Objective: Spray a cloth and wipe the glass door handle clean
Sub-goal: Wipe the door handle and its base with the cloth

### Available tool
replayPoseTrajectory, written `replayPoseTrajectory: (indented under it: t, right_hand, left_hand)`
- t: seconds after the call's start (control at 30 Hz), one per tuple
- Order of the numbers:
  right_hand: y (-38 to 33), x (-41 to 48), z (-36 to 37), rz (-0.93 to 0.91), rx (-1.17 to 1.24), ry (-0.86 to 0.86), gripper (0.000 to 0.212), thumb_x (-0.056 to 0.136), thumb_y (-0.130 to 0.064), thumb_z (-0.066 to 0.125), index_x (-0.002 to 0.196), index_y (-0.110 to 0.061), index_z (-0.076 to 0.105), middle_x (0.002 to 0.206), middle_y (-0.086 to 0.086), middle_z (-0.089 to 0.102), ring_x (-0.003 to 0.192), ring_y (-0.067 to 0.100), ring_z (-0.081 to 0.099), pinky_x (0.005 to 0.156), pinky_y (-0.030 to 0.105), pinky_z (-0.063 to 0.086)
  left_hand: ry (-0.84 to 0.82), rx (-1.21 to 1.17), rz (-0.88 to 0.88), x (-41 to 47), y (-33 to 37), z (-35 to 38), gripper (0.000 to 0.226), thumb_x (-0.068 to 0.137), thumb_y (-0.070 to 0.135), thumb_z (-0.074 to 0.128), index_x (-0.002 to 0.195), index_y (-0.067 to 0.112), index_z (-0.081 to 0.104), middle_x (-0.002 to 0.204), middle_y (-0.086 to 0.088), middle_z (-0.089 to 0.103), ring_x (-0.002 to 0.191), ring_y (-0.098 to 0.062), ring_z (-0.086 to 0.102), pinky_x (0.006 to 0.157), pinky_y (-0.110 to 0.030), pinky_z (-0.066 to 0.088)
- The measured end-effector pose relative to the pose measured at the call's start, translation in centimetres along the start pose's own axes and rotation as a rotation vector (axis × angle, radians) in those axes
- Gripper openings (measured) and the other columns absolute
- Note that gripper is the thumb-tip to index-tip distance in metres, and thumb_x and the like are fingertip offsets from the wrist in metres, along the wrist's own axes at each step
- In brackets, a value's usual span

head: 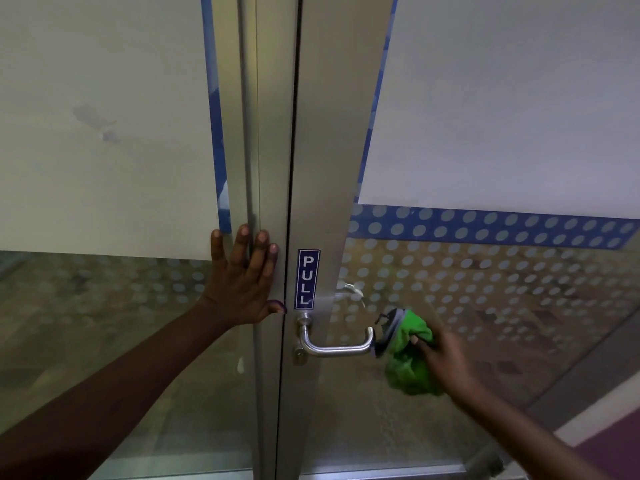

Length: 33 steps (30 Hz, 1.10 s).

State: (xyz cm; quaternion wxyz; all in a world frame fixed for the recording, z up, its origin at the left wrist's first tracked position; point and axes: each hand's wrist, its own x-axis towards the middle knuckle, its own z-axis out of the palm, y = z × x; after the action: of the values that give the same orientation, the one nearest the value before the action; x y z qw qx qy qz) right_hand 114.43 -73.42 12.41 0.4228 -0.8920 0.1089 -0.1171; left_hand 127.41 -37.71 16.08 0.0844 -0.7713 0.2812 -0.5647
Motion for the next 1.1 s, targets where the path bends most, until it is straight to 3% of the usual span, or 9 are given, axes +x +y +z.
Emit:
replayPoseTrajectory:
  t: [0.17,0.27,0.37,0.47,0.73,0.83,0.9,0.97,1.1]
  right_hand:
    - [3.0,-3.6,6.8,0.653,0.943,-0.102,0.028,0.099,-0.016,0.051,0.109,0.008,0.063,0.093,0.028,0.073,0.068,0.035,0.072,0.065,0.050,0.059]
    - [3.0,-5.3,10.3,0.834,1.099,-0.284,0.036,0.100,-0.023,0.044,0.121,0.002,0.061,0.115,0.033,0.066,0.083,0.040,0.071,0.077,0.059,0.056]
    - [1.6,-5.8,12.9,0.925,1.060,-0.347,0.034,0.097,-0.016,0.047,0.118,0.008,0.061,0.096,0.031,0.070,0.069,0.037,0.071,0.062,0.048,0.059]
    - [-0.9,-5.5,14.8,0.906,1.022,-0.404,0.028,0.094,-0.010,0.051,0.108,0.010,0.064,0.086,0.028,0.069,0.065,0.036,0.070,0.060,0.044,0.058]
    - [-6.2,-4.1,15.7,0.790,1.427,-0.715,0.038,0.090,-0.010,0.050,0.125,-0.002,0.062,0.117,0.029,0.063,0.104,0.044,0.064,0.092,0.063,0.046]
    - [-7.4,-4.6,16.0,0.611,1.547,-0.792,0.019,0.096,-0.009,0.042,0.097,-0.001,0.059,0.080,0.026,0.056,0.070,0.041,0.063,0.075,0.054,0.051]
    - [-8.2,-4.9,16.0,0.477,1.603,-0.804,0.024,0.103,-0.019,0.024,0.080,-0.017,0.031,0.053,0.006,0.030,0.041,0.020,0.035,0.061,0.037,0.038]
    - [-8.4,-4.8,15.8,0.416,1.562,-0.759,0.026,0.104,-0.025,0.007,0.083,-0.019,0.021,0.054,0.000,0.016,0.039,0.017,0.024,0.055,0.033,0.026]
    - [-6.1,-4.5,14.9,0.503,1.450,-0.668,0.036,0.098,-0.017,0.024,0.114,-0.007,0.055,0.075,0.002,0.021,0.061,0.023,0.045,0.091,0.055,0.044]
  left_hand:
    - [0.006,0.002,-0.002,-0.1,0.0,-0.1,0.096,0.087,0.073,0.009,0.148,0.000,0.022,0.163,-0.019,0.003,0.148,-0.045,0.004,0.113,-0.072,0.001]
    - [0.001,0.004,-0.002,0.0,-0.1,-0.1,0.096,0.086,0.074,0.011,0.149,0.001,0.019,0.163,-0.018,0.002,0.149,-0.044,0.003,0.113,-0.072,0.001]
    - [0.005,0.007,-0.008,-0.1,0.0,-0.1,0.096,0.087,0.074,0.011,0.150,0.002,0.016,0.163,-0.018,0.000,0.149,-0.043,0.002,0.113,-0.072,0.001]
    - [0.014,0.005,-0.007,-0.1,0.0,0.0,0.096,0.087,0.073,0.011,0.151,0.002,0.015,0.163,-0.018,0.000,0.149,-0.043,0.002,0.113,-0.072,0.000]
    - [0.017,0.026,-0.007,-0.2,0.1,0.1,0.094,0.087,0.071,0.013,0.150,0.001,0.019,0.163,-0.018,0.002,0.148,-0.044,0.003,0.112,-0.073,0.000]
    - [0.020,0.030,-0.005,-0.2,0.1,0.2,0.095,0.087,0.071,0.012,0.150,0.001,0.018,0.163,-0.019,0.002,0.148,-0.045,0.003,0.112,-0.073,0.000]
    - [0.026,0.030,-0.007,-0.1,0.1,0.2,0.095,0.087,0.071,0.012,0.150,0.001,0.017,0.163,-0.018,0.001,0.148,-0.045,0.003,0.112,-0.073,-0.001]
    - [0.029,0.026,-0.008,-0.1,0.1,0.2,0.095,0.087,0.071,0.011,0.151,0.001,0.016,0.163,-0.018,0.000,0.149,-0.044,0.002,0.113,-0.072,-0.001]
    - [0.031,0.023,-0.010,-0.1,0.1,0.2,0.094,0.087,0.071,0.010,0.151,0.001,0.015,0.163,-0.018,-0.001,0.149,-0.044,0.001,0.113,-0.072,-0.001]
